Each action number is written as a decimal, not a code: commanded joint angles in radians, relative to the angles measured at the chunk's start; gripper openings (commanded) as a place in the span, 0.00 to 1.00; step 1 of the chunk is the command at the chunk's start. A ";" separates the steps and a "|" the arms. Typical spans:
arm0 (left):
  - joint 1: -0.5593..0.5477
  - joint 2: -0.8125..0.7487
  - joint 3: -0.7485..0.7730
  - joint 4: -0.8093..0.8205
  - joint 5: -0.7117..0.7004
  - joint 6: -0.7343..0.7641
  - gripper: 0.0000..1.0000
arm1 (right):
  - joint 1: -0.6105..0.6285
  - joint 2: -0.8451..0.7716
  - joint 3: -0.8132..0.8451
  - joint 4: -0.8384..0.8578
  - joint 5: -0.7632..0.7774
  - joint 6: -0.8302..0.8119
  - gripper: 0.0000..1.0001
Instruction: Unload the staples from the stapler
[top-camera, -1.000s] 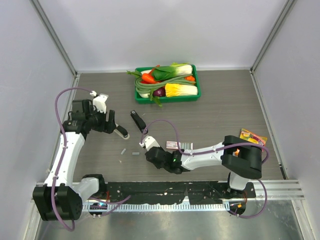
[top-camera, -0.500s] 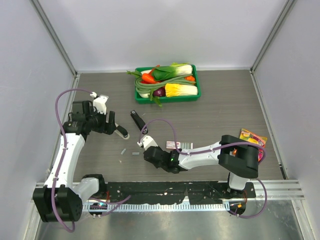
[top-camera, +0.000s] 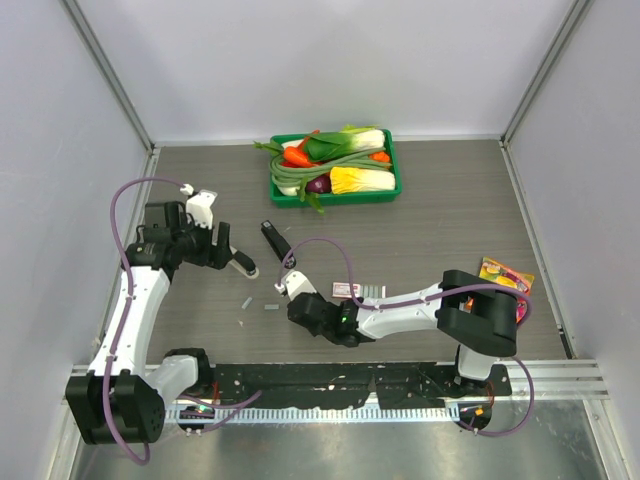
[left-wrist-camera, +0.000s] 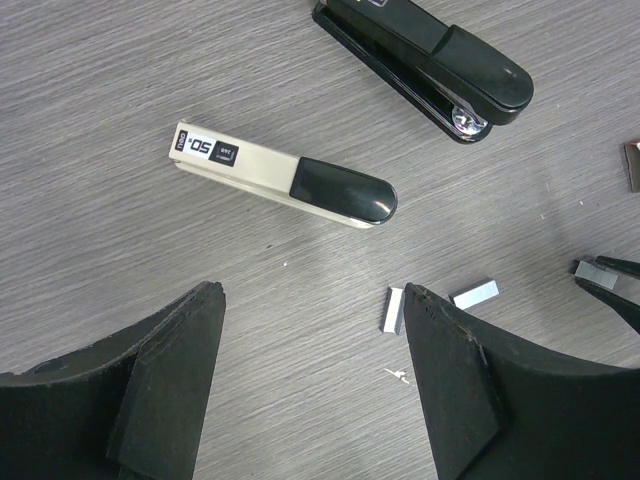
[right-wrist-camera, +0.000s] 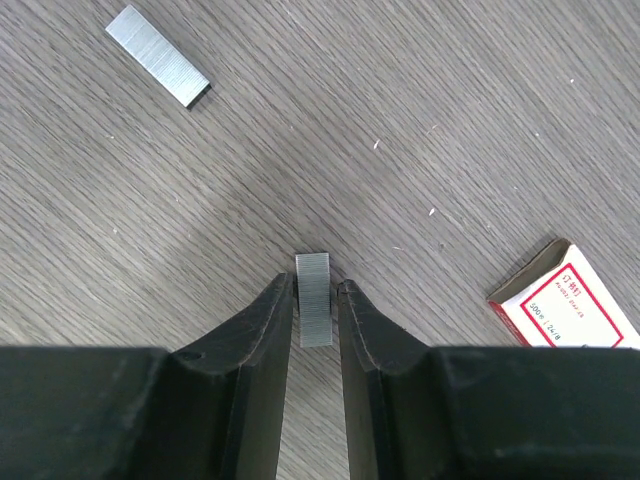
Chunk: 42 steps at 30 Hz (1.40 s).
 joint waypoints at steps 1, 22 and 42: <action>0.005 -0.018 0.003 0.007 0.018 0.017 0.76 | 0.006 -0.020 0.009 -0.030 0.029 0.011 0.30; -0.226 0.149 0.095 0.075 -0.014 0.026 0.81 | -0.124 -0.342 0.018 -0.217 0.086 0.115 0.02; -0.841 0.675 0.345 0.306 -0.137 0.163 0.88 | -0.569 -0.739 -0.050 -0.543 0.104 0.137 0.01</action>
